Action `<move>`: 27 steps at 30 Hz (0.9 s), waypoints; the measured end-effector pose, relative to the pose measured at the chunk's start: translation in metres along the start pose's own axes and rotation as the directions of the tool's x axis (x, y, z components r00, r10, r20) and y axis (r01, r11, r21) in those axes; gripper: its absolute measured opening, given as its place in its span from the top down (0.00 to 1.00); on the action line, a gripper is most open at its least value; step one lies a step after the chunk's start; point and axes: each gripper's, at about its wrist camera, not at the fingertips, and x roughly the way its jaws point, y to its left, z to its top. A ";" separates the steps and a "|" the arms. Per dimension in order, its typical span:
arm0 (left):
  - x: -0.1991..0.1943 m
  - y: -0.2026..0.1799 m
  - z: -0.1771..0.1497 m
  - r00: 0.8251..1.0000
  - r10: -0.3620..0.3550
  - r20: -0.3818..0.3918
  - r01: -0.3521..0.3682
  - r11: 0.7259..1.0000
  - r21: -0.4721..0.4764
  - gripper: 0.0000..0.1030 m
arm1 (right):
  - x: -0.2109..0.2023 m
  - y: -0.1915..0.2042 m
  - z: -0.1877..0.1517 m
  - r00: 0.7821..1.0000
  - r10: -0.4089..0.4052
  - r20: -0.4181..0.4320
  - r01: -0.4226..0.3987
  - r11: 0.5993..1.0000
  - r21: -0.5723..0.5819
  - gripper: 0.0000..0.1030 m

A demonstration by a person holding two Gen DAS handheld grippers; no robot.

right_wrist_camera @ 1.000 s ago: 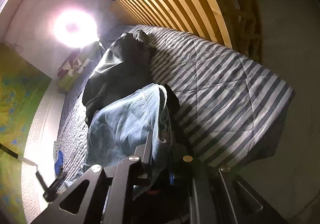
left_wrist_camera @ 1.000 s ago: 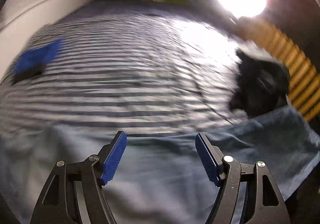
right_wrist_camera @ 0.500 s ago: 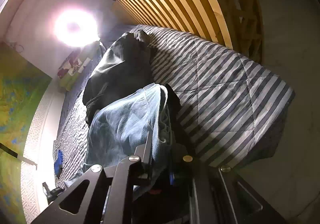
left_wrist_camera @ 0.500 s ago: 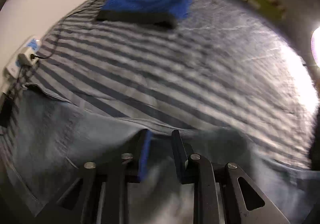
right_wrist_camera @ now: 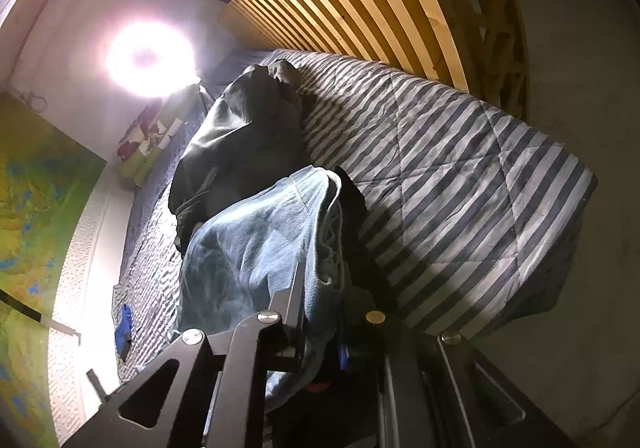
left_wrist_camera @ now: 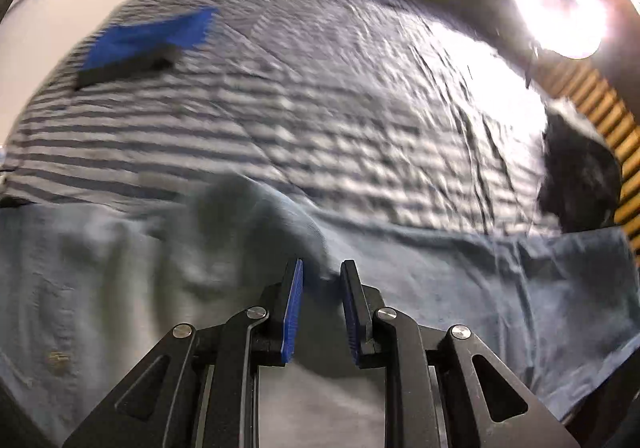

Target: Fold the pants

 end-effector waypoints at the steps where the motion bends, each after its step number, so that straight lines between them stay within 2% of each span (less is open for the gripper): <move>1: 0.017 -0.002 -0.002 0.999 0.040 -0.031 -0.040 0.999 -0.002 0.80 | -0.001 0.000 0.000 1.000 0.006 -0.002 -0.006 1.000 -0.005 0.90; 3: 0.021 -0.005 -0.001 0.998 0.067 0.004 -0.067 0.997 0.038 0.79 | -0.004 -0.001 -0.001 1.000 0.017 -0.003 -0.017 1.000 -0.008 0.90; 4: 0.019 -0.006 0.001 0.998 0.066 -0.015 -0.066 0.997 0.031 0.79 | -0.005 0.000 -0.001 1.000 0.019 -0.003 -0.019 1.000 -0.010 0.90; 6: 0.009 -0.003 0.001 0.999 0.039 -0.026 -0.039 0.999 -0.017 0.79 | -0.005 -0.002 -0.001 1.000 0.026 -0.006 -0.026 1.000 -0.009 0.90; 7: -0.004 -0.004 -0.003 1.000 0.018 -0.008 -0.018 1.000 -0.019 0.78 | -0.005 -0.002 0.000 1.000 0.031 -0.007 -0.031 0.999 -0.008 0.90; 10: -0.027 -0.021 -0.021 0.999 -0.035 0.016 0.034 0.999 0.030 0.76 | -0.004 -0.002 -0.001 0.999 0.043 -0.001 -0.043 0.999 -0.005 0.90; 12: -0.023 -0.031 -0.034 0.999 -0.047 -0.016 0.048 0.998 0.052 0.76 | -0.003 -0.003 -0.001 0.999 0.047 0.001 -0.047 0.999 -0.002 0.90; 14: -0.002 -0.035 -0.045 0.997 -0.025 -0.067 0.028 0.998 0.057 0.76 | -0.002 -0.004 -0.001 0.999 0.053 0.001 -0.053 0.999 0.009 0.90; 15: -0.001 -0.037 -0.049 1.000 -0.012 -0.025 0.014 0.998 0.063 0.73 | -0.002 -0.005 -0.001 0.998 0.059 0.005 -0.059 0.998 0.020 0.90; 17: 0.001 -0.045 -0.048 0.999 0.001 -0.048 0.003 0.997 0.076 0.69 | -0.003 -0.003 -0.002 0.998 0.063 0.014 -0.064 0.998 0.029 0.90; 19: -0.010 -0.042 -0.045 0.997 -0.062 -0.054 0.064 0.997 0.039 0.69 | -0.005 0.003 -0.002 0.997 0.070 0.027 -0.071 0.997 0.034 0.90; 23: -0.059 -0.021 -0.040 0.993 -0.109 0.044 0.110 0.994 -0.017 0.67 | -0.012 0.037 -0.003 0.993 0.105 0.056 -0.105 0.995 -0.001 0.90; 25: -0.085 0.005 -0.043 0.988 -0.128 0.090 0.135 0.988 -0.070 0.64 | -0.017 0.069 -0.007 0.990 0.126 0.065 -0.122 0.991 -0.063 0.90; 27: -0.113 0.043 -0.048 0.982 -0.119 0.148 0.139 0.981 -0.134 0.61 | -0.021 0.113 -0.016 0.985 0.157 0.064 -0.146 0.978 -0.149 0.90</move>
